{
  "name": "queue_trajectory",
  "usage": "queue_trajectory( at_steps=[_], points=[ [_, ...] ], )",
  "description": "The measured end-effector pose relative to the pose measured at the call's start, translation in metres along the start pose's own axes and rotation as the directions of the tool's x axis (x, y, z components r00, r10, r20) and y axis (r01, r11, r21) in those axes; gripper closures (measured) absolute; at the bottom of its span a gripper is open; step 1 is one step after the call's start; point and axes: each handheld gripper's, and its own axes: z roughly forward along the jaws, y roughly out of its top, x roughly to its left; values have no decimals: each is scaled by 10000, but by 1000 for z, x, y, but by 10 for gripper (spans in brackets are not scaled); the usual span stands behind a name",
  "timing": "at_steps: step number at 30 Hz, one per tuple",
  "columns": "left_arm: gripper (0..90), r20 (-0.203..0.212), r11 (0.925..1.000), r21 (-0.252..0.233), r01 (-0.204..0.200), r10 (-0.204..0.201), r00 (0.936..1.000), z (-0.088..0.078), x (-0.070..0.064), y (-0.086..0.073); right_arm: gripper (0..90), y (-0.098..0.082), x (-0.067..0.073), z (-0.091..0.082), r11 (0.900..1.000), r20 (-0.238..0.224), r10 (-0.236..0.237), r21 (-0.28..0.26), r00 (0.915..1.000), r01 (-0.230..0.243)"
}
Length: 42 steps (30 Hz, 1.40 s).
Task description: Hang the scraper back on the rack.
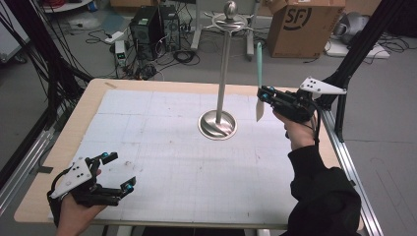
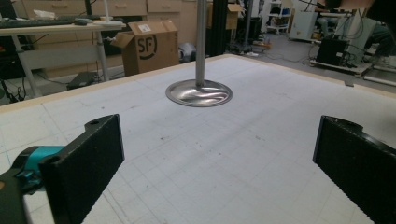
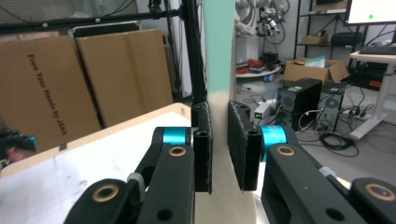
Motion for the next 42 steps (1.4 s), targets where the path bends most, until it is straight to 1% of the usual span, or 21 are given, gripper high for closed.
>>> queue_trajectory(
  at_steps=[2,8,15,16,20,26,30,42],
  points=[
    [25,-29,10000,-3,7,-7,10000,-1,0,0,804,3,-4,4,9998,34,122,-132,9999,-122],
    [25,-79,10000,-22,6,-6,10000,-4,1,0,804,8,-10,9,9992,123,214,-330,9997,-209],
    [25,-161,10000,-33,58,-59,9999,-7,1,-1,804,16,-12,13,9984,135,182,-542,9997,-174],
    [25,-157,10000,-25,54,-54,9999,-8,1,-1,804,19,-12,16,9981,25,183,-585,9998,-181],
    [25,-173,10000,-27,40,-40,9998,-9,1,-1,804,19,-12,19,9985,21,119,-530,9999,-117],
    [25,-215,9999,-77,84,-86,9997,-11,2,-1,804,18,-13,21,9975,-71,170,-688,9998,-174],
    [25,-203,10000,-51,62,-63,9998,-11,1,0,804,18,-13,23,9981,-50,159,-586,9999,-162],
    [25,-203,10000,-38,66,-67,9998,-11,1,-1,804,16,-12,29,9985,-120,162,-524,9998,-168]
  ],
)
